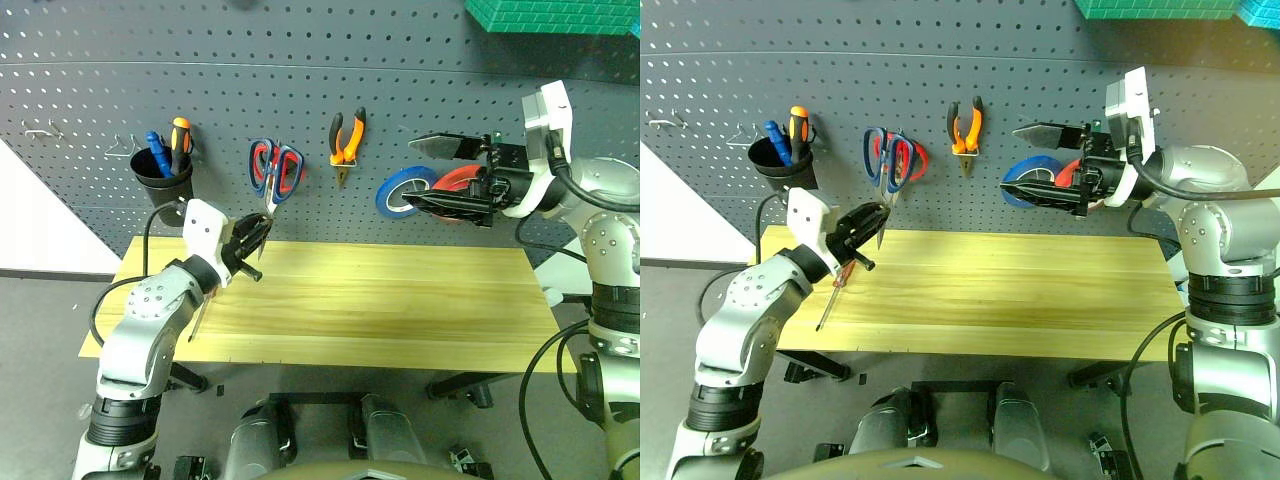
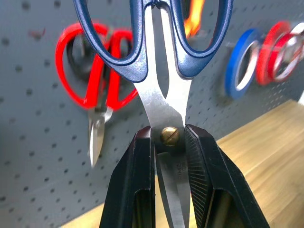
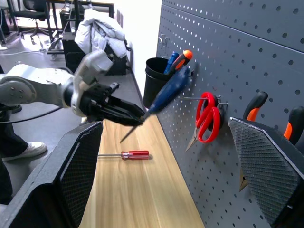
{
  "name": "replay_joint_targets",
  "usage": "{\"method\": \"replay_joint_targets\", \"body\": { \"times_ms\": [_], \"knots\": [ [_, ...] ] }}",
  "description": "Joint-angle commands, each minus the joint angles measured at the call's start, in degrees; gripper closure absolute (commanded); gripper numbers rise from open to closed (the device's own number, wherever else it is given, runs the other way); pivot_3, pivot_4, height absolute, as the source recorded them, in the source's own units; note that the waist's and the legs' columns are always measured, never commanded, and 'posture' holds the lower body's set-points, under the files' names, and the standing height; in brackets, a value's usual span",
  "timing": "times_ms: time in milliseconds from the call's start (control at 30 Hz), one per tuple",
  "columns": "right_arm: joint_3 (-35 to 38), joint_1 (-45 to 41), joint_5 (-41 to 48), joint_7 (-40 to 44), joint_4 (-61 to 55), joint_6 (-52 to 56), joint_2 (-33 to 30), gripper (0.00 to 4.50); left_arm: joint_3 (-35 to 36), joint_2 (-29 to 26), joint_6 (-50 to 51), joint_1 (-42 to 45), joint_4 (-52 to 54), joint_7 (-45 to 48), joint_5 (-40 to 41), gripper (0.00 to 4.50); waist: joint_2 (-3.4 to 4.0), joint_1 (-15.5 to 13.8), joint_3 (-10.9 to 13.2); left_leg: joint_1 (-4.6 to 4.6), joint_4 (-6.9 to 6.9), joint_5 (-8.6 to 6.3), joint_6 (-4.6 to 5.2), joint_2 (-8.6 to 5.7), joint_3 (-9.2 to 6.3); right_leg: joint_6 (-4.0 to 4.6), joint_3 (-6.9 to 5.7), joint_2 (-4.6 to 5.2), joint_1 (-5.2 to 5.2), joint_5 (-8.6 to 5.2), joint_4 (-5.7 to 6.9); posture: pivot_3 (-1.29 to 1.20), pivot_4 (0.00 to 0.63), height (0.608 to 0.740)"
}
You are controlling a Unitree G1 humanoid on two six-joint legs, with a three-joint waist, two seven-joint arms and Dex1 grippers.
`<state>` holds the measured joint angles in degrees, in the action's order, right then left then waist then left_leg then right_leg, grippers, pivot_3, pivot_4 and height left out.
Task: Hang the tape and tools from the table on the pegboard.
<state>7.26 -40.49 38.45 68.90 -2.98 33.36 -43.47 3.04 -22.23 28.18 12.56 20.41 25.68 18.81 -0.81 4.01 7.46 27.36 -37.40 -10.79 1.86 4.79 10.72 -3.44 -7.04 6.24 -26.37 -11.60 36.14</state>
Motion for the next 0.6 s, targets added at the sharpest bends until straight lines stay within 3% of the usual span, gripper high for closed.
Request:
{"method": "replay_joint_targets", "body": {
  "times_ms": [33,600],
  "knots": [
    [1.2,-0.7,0.6,-0.2,-1.1,0.0,-0.9,0.00,-0.9,0.3,0.2,2.1,0.9,-0.9,-0.7,3.95,0.00,0.0,0.0,0.00,-0.01,0.00,0.00,0.00,0.00,0.00,0.00,0.00,0.00,0.00,0.00,-0.15,0.057,0.730],
    [0.6,-0.7,-1.6,-0.5,-0.5,0.2,-1.3,0.00,-0.4,2.0,1.5,11.9,-13.2,-4.8,-3.9,3.95,0.06,0.1,0.0,-0.01,-0.19,0.07,0.10,0.03,-0.01,0.00,0.00,-0.03,0.05,0.00,0.12,-0.17,0.068,0.730]
  ]
}}
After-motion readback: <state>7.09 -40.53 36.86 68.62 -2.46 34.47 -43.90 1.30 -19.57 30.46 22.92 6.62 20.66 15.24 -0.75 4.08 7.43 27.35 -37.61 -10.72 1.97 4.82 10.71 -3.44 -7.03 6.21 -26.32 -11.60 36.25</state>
